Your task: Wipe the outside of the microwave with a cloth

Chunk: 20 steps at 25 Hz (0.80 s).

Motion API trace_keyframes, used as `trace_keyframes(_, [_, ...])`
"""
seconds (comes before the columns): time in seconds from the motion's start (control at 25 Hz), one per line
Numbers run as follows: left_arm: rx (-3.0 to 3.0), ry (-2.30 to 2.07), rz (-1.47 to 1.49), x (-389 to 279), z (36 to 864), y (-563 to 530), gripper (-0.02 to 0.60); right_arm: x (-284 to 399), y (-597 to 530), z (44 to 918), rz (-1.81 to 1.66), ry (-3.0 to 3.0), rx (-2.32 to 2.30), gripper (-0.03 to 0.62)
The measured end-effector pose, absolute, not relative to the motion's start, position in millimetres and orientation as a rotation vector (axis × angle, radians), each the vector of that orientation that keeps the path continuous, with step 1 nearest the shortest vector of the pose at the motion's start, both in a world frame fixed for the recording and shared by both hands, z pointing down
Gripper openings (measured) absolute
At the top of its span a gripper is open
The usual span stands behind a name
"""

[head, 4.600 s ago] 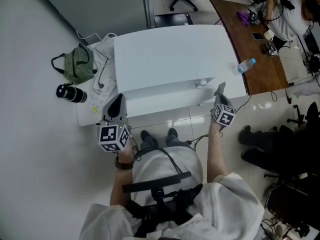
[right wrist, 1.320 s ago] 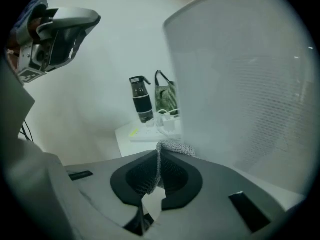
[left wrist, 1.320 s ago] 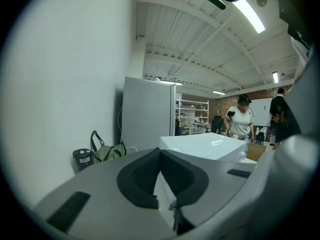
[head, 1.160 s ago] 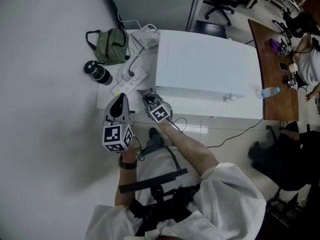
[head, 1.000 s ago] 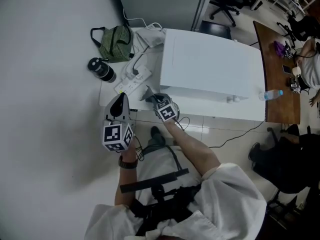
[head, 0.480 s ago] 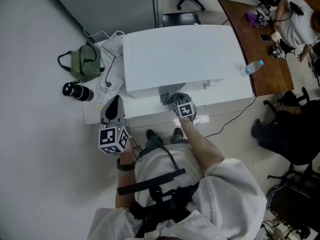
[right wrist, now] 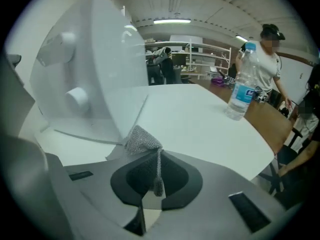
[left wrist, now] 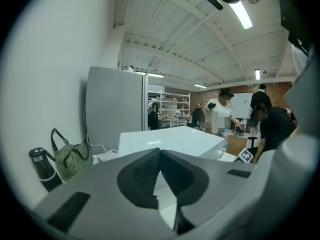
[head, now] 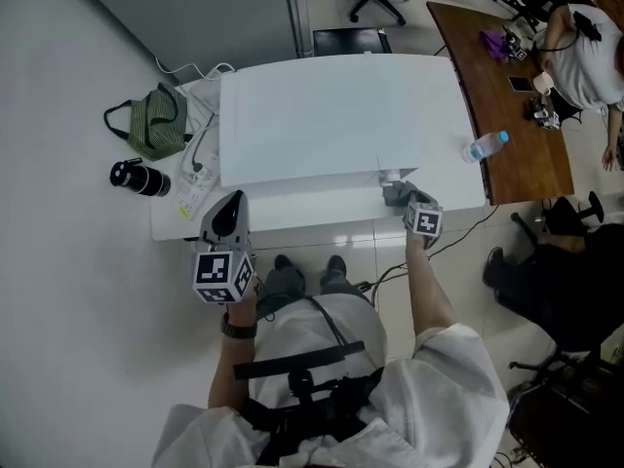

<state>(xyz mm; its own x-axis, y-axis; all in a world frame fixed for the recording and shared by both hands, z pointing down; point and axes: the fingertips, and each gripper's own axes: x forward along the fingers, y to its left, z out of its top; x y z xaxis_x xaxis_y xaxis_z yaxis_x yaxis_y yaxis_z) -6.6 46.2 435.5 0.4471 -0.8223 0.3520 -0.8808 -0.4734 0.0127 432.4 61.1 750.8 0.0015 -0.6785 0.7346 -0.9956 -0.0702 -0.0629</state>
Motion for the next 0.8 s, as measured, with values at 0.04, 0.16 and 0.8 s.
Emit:
trace_keyframes(0.04, [2.498, -1.493, 0.448, -6, 436, 46, 0.028, 452, 58, 745, 0.828, -1.703, 1.826, 0.026])
trace_keyframes(0.16, [2.494, -1.505, 0.455, -23, 434, 34, 0.028, 486, 27, 663, 0.620, -1.722, 1.954, 0.026])
trace_keyframes(0.8, [2.387, -1.642, 0.090, -291, 434, -102, 0.028, -78, -236, 403, -0.298, -2.062, 0.660, 0.026])
